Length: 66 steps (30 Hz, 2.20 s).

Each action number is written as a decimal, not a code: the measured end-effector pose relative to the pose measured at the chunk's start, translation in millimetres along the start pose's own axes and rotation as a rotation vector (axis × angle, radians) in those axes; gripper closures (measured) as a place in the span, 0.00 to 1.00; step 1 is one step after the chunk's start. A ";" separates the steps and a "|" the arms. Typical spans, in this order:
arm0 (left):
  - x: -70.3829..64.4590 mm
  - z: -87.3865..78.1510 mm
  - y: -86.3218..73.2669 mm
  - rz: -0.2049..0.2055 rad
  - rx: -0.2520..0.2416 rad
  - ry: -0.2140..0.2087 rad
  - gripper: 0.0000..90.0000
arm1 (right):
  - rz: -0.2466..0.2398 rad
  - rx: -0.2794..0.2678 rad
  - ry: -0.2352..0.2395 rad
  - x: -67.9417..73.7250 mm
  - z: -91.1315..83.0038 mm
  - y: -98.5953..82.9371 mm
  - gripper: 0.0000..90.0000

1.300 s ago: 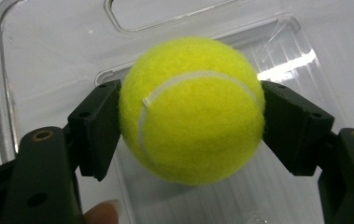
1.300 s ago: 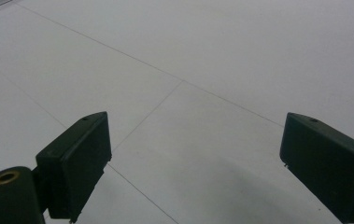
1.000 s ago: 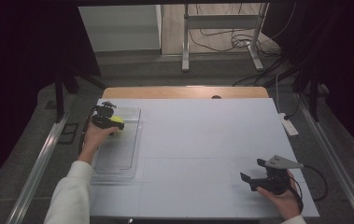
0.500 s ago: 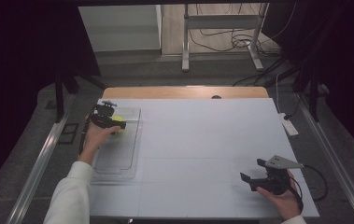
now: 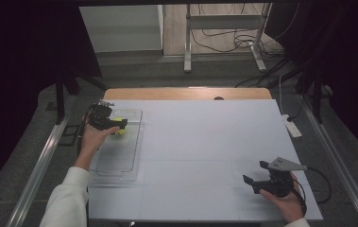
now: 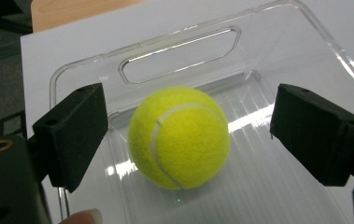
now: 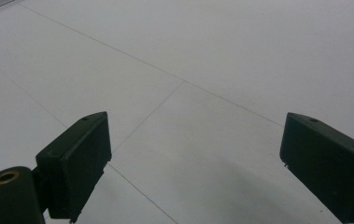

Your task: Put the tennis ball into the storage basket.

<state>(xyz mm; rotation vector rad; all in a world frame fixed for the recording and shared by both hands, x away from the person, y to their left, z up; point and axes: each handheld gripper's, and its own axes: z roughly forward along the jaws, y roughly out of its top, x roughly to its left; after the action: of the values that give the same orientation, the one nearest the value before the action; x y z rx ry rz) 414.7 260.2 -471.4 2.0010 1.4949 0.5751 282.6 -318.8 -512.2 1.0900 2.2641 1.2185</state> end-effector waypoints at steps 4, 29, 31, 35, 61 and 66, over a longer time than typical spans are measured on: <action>0.5 -5.9 -2.5 0.001 -0.027 -0.025 0.14 | 0.002 -0.001 0.004 -1.0 0.3 -0.7 0.10; -26.5 -49.4 -22.7 0.057 -0.174 -0.214 0.14 | 0.022 -0.002 -0.002 -5.6 -2.5 -3.8 0.10; -28.3 -53.1 -26.1 0.054 -0.186 -0.227 0.14 | 0.018 -0.002 -0.003 -4.8 -2.4 -3.3 0.11; -33.2 -59.5 -34.9 0.052 -0.208 -0.261 0.13 | 0.011 0.003 -0.006 -3.0 -1.6 -2.6 0.10; -73.6 -78.3 -95.6 0.121 -0.267 -0.386 0.13 | 0.006 0.000 -0.005 -1.5 -0.9 -1.0 0.10; -75.5 -80.2 -106.0 0.118 -0.268 -0.403 0.13 | 0.002 -0.004 -0.003 -1.2 -1.9 -0.6 0.10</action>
<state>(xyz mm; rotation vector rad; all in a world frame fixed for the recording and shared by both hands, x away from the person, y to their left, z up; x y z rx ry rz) 266.3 225.2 -482.7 1.8656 1.0096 0.3666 281.9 -321.0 -511.7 1.0926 2.2585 1.2208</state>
